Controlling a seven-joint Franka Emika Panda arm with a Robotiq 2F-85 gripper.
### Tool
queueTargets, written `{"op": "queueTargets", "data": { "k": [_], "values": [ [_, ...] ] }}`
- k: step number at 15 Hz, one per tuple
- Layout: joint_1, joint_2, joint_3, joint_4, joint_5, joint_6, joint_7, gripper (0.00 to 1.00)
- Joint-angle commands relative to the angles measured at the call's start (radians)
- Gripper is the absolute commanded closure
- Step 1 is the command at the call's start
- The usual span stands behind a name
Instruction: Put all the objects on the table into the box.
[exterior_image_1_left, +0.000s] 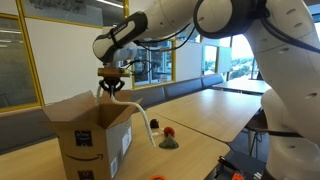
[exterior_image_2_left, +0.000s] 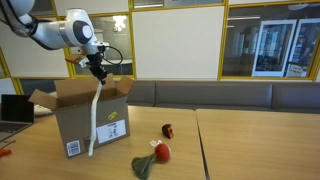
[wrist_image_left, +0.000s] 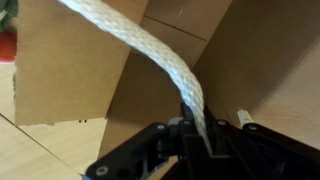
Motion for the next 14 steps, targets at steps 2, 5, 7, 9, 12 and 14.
{"op": "queueTargets", "data": {
  "k": [2,5,7,9,12,14],
  "values": [
    [-0.232,0.056,0.248,0.131,-0.091,-0.085,0.040,0.91],
    [-0.306,0.083,0.336,0.176,-0.122,-0.144,0.055,0.89],
    [-0.335,0.099,0.373,0.205,-0.126,-0.195,0.070,0.63],
    [-0.351,0.118,0.397,0.236,-0.127,-0.240,0.083,0.49],
    [-0.360,0.137,0.418,0.272,-0.131,-0.289,0.101,0.26],
    [-0.361,0.145,0.426,0.290,-0.137,-0.313,0.113,0.11]
  ]
}}
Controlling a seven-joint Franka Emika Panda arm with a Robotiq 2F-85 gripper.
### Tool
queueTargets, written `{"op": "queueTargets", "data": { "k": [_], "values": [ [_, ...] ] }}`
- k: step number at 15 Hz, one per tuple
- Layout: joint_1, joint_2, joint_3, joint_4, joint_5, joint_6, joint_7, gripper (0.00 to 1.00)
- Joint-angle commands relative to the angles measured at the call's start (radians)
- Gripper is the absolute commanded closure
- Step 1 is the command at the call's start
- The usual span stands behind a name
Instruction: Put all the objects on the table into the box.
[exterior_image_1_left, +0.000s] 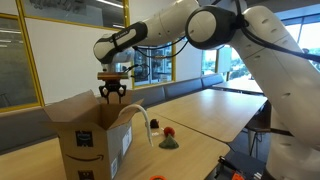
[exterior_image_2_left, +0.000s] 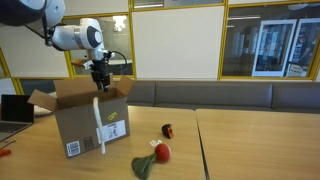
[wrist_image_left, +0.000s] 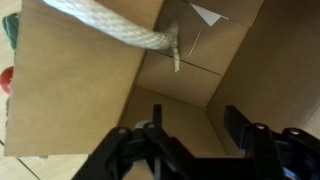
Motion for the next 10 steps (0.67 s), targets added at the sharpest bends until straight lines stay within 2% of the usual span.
{"op": "queueTargets", "data": {
  "k": [1,2,4,8,10],
  "values": [
    [-0.017,0.038,0.032,0.090,-0.032,-0.071,0.046,0.04],
    [-0.016,0.039,0.032,0.097,-0.037,-0.082,0.052,0.00],
    [-0.006,0.017,0.022,0.090,-0.068,-0.100,0.082,0.00],
    [0.011,-0.111,0.008,0.004,-0.165,-0.075,0.165,0.00],
    [0.027,-0.194,-0.023,-0.055,-0.189,-0.057,0.192,0.00]
  ]
}}
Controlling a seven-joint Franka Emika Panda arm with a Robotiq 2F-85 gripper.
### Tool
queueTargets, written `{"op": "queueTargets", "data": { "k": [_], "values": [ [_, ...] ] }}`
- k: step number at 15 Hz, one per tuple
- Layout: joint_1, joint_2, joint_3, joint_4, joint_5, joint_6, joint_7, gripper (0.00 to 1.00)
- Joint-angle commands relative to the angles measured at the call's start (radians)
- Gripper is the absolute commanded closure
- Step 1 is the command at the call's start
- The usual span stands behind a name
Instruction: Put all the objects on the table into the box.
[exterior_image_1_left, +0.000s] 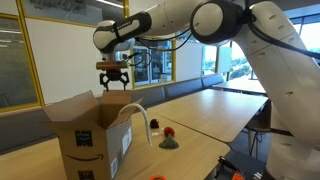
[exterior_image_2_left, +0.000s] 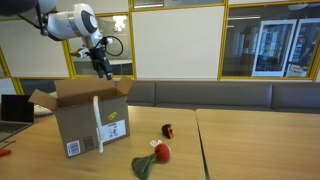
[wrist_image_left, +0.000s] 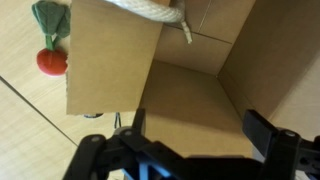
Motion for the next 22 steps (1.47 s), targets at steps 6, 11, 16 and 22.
{"op": "queueTargets", "data": {
  "k": [6,11,16,22],
  "values": [
    [0.006,-0.390,-0.064,-0.333,-0.107,0.013,0.073,0.00],
    [-0.137,-0.581,0.044,-0.604,-0.149,0.039,0.027,0.00],
    [-0.254,-0.675,0.048,-0.865,-0.154,0.175,0.023,0.00],
    [-0.382,-0.617,-0.006,-1.028,-0.048,0.465,-0.162,0.00]
  ]
}}
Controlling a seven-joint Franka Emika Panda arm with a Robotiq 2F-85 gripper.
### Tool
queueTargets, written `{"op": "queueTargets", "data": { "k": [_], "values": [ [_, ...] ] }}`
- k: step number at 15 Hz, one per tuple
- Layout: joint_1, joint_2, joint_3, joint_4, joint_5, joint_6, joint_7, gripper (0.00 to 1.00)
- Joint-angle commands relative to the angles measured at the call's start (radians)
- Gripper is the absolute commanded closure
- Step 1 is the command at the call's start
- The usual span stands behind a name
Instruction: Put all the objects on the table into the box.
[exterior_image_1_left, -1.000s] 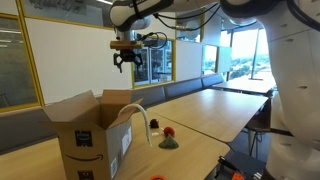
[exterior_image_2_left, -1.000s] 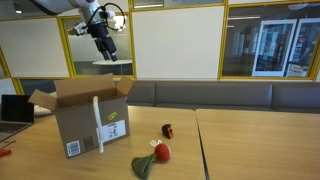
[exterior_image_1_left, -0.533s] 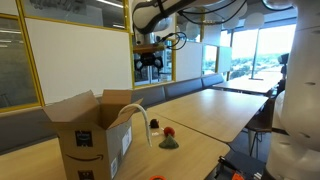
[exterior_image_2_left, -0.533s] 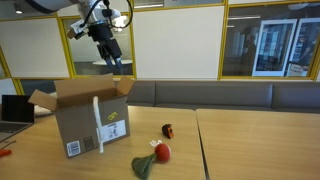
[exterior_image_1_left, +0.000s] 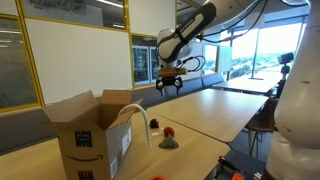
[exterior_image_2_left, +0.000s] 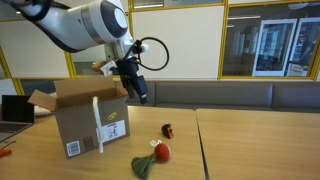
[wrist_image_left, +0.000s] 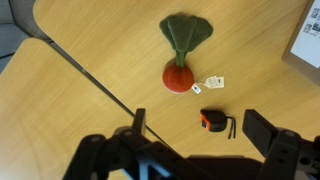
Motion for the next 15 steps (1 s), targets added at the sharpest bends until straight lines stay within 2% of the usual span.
{"op": "queueTargets", "data": {
  "k": [1,5,8,12,15],
  "values": [
    [-0.064,0.027,-0.029,-0.063,0.126,0.167,-0.166,0.00],
    [-0.106,0.151,-0.059,-0.048,0.349,0.261,-0.384,0.00],
    [-0.134,0.273,-0.062,0.009,0.484,0.258,-0.513,0.00],
    [-0.159,0.443,-0.058,0.136,0.522,0.219,-0.552,0.00],
    [-0.153,0.559,-0.070,0.245,0.480,0.198,-0.511,0.00]
  ]
}}
